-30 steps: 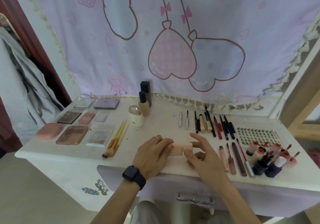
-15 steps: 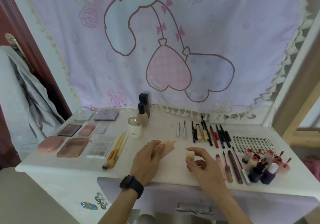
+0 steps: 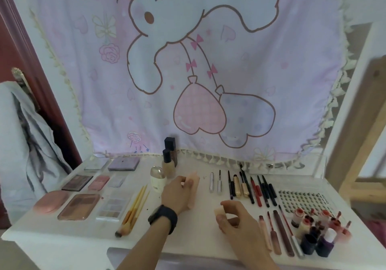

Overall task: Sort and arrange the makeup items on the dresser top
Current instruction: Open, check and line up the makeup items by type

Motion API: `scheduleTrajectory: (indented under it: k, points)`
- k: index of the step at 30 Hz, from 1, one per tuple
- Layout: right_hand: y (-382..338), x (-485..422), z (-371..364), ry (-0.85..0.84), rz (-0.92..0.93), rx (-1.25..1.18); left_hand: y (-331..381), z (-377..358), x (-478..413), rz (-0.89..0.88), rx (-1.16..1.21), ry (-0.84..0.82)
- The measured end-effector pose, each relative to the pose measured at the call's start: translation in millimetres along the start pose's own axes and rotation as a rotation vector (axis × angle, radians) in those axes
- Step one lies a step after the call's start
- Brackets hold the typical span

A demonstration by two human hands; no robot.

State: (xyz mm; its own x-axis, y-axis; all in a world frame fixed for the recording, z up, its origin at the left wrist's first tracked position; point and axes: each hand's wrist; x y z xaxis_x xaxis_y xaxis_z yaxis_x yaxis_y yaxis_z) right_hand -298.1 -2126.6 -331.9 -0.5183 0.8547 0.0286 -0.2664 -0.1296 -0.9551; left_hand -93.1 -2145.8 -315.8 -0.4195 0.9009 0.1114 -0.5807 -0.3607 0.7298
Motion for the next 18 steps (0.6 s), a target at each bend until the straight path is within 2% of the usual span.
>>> scheduleTrajectory:
  k: [5,9,18]
  points:
    - [-23.6,-39.4,12.2,0.04,0.083,0.137,20.8,-2.6,-42.1,0.091,-0.121,-0.079]
    - [-32.3,-86.2,19.2,0.061,0.082,0.323,28.8,-8.0,-69.1,0.156,-0.127,-0.134]
    - [-40.6,-171.0,9.5,0.055,0.027,0.627,28.3,-17.4,-76.3,0.105,-0.308,0.0]
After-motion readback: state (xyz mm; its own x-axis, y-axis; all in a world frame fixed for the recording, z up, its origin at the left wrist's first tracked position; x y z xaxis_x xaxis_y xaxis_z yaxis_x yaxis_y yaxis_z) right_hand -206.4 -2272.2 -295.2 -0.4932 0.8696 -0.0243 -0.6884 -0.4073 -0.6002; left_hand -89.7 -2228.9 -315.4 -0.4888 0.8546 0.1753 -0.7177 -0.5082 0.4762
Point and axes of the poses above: each hand's wrist, its own x-axis away from the middle knuckle, its own z-axis out of the back of the hand, y = z × x, and after that the axes turned 13 degrees about -y, right-handed
